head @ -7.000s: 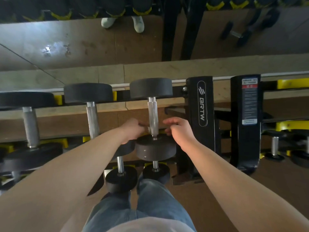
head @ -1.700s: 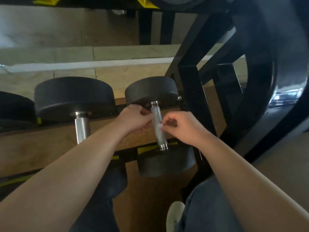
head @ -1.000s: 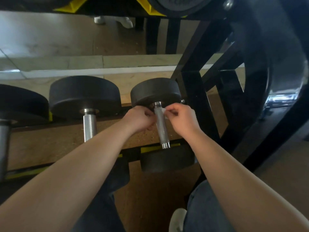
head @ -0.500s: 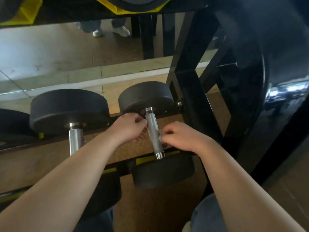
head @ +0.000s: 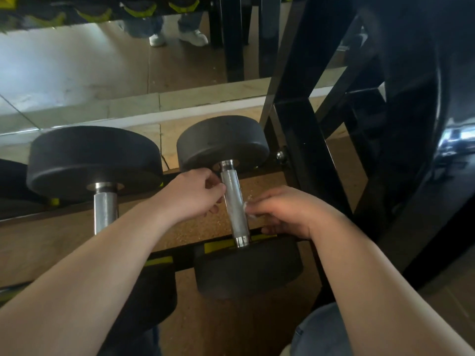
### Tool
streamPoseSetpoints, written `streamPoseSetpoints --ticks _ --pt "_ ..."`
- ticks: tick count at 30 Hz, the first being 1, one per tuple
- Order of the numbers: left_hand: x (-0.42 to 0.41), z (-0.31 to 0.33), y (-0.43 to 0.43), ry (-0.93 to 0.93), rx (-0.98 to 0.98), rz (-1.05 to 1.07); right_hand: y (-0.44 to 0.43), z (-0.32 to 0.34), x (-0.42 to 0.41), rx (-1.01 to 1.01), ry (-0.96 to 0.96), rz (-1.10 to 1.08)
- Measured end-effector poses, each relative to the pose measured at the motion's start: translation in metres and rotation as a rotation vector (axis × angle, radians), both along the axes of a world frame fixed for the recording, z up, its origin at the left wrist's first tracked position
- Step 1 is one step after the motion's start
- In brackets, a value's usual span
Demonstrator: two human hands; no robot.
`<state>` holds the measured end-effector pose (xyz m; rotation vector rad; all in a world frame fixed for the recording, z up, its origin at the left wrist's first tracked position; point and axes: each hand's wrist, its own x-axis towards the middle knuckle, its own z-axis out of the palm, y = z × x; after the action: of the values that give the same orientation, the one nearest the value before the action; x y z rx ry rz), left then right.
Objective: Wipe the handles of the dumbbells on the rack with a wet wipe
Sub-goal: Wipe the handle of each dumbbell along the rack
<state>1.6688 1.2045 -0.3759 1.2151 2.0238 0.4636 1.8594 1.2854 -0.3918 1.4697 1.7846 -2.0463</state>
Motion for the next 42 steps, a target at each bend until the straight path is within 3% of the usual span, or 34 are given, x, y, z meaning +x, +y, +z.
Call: streamPoseSetpoints --ticks 4,9,12,15,17,20,24,26,28,31,33,36,39,42 --pt "-0.001 -0.001 0.001 0.015 -0.008 -0.024 0.003 0.006 -0.001 0.072 0.002 0.023" --pt "-0.004 0.0 0.002 0.033 -0.01 -0.046 0.006 0.008 -0.024 0.151 0.2 -0.292" --pt "-0.003 0.001 0.003 0.05 -0.016 -0.052 0.002 0.012 -0.022 0.276 0.125 -0.134" --pt "-0.001 0.001 0.004 0.065 -0.032 -0.045 -0.002 0.017 -0.003 0.353 -0.174 0.298" --pt "0.0 0.001 0.005 0.056 -0.045 -0.033 -0.003 0.017 0.001 0.36 -0.276 0.418" --pt "0.001 0.003 0.005 0.03 -0.047 -0.025 -0.003 0.02 -0.008 0.379 -0.23 0.295" --pt "0.0 0.005 0.004 0.025 -0.044 -0.048 -0.002 0.01 -0.031 0.492 0.027 -0.102" --pt "0.0 0.006 0.004 0.009 -0.05 -0.044 0.0 0.009 -0.037 0.53 0.087 -0.155" --pt "0.001 0.007 0.005 -0.003 -0.059 -0.037 0.004 0.011 -0.03 0.522 0.024 -0.021" --pt "0.003 0.008 0.006 -0.008 -0.068 -0.04 0.002 0.019 -0.013 0.385 -0.268 0.431" --pt "0.005 0.008 0.006 -0.043 -0.079 -0.025 -0.002 0.02 -0.01 0.349 -0.353 0.539" --pt "0.006 0.01 0.007 -0.122 -0.085 0.013 0.002 0.016 -0.02 0.35 -0.229 0.283" --pt "0.005 0.01 0.005 -0.181 -0.083 0.056 0.009 0.004 -0.032 0.162 0.037 -0.089" --pt "0.001 0.01 0.005 -0.182 -0.09 0.078 0.013 -0.006 -0.028 0.058 0.119 -0.075"
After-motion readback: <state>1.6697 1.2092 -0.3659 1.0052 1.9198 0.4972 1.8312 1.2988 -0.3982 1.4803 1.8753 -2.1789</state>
